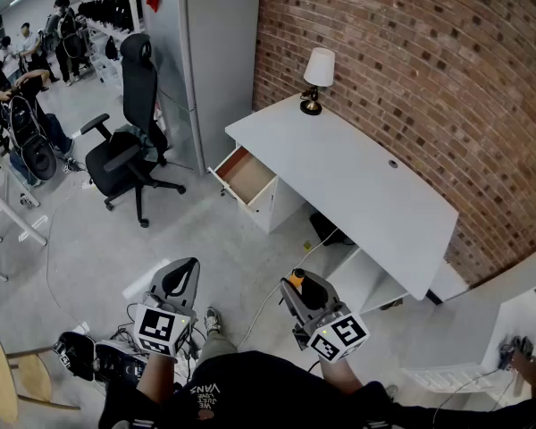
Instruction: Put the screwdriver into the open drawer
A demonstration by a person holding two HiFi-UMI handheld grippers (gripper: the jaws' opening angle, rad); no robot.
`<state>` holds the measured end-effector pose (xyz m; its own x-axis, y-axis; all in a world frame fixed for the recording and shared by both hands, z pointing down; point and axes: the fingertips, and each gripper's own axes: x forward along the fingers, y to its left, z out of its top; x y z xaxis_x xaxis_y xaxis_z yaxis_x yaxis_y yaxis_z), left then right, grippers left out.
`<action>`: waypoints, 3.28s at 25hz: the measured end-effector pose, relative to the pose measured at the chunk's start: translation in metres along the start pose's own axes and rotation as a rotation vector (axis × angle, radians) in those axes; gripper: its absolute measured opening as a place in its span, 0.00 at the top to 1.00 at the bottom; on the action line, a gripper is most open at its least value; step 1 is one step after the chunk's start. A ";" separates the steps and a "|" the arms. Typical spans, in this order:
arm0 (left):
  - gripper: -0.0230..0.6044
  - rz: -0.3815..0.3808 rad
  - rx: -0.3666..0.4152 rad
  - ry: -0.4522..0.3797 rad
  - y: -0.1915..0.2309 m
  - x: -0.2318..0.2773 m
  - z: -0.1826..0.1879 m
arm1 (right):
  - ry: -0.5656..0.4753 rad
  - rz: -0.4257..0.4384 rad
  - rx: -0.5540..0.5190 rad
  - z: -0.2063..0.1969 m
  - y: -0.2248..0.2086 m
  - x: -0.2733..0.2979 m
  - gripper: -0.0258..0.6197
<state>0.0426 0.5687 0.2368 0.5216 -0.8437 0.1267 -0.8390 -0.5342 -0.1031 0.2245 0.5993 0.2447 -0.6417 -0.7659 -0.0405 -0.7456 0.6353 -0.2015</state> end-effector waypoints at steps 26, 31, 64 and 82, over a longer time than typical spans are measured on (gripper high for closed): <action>0.95 -0.046 -0.063 0.038 0.010 0.028 -0.017 | 0.018 0.016 0.029 -0.005 -0.012 0.045 0.77; 0.95 -0.069 -0.066 0.060 0.039 0.051 -0.018 | 0.023 -0.002 0.038 -0.001 -0.021 0.082 0.77; 0.95 -0.114 -0.084 0.101 0.270 0.169 -0.052 | 0.037 -0.136 0.042 -0.015 -0.090 0.337 0.77; 0.95 -0.006 -0.086 0.093 0.312 0.310 -0.037 | 0.100 0.013 0.025 -0.013 -0.208 0.440 0.77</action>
<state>-0.0627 0.1423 0.2804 0.5137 -0.8298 0.2183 -0.8481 -0.5296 -0.0176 0.0948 0.1317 0.2811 -0.6670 -0.7431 0.0549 -0.7331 0.6413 -0.2263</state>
